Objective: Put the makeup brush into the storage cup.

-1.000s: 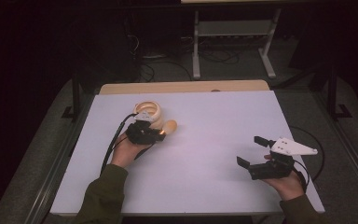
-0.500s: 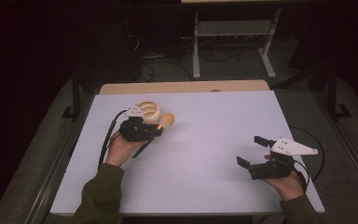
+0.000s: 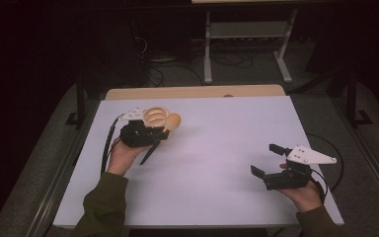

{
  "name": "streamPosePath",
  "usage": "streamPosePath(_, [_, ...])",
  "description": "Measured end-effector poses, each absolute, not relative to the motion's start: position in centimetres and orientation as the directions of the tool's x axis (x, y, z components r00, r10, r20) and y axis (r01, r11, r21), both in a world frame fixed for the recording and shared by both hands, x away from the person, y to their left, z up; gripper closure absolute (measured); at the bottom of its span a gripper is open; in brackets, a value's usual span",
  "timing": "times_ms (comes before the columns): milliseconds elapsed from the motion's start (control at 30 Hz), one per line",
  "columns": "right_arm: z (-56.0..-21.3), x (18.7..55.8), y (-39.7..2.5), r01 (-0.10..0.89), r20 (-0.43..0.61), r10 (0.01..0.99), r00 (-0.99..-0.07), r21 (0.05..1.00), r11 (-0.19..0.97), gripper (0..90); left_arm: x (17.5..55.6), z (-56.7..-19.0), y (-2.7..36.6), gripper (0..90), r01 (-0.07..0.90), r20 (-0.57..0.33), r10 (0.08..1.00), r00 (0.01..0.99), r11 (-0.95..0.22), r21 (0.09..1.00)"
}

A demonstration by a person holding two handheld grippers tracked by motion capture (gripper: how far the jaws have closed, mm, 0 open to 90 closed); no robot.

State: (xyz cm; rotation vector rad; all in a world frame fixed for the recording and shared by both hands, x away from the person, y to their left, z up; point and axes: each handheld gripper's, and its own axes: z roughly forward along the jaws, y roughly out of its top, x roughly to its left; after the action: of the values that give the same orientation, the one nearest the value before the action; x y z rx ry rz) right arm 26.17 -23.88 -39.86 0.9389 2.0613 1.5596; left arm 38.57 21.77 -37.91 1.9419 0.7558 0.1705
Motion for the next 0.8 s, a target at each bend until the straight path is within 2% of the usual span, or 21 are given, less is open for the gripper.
streamPosePath(800, [-39.9,26.2,-23.9,0.273,0.082,0.709,-0.701,0.949,0.16,0.3,38.0,-35.8,23.5,66.9,0.374,-0.193,0.586,0.787,-0.205,0.904])
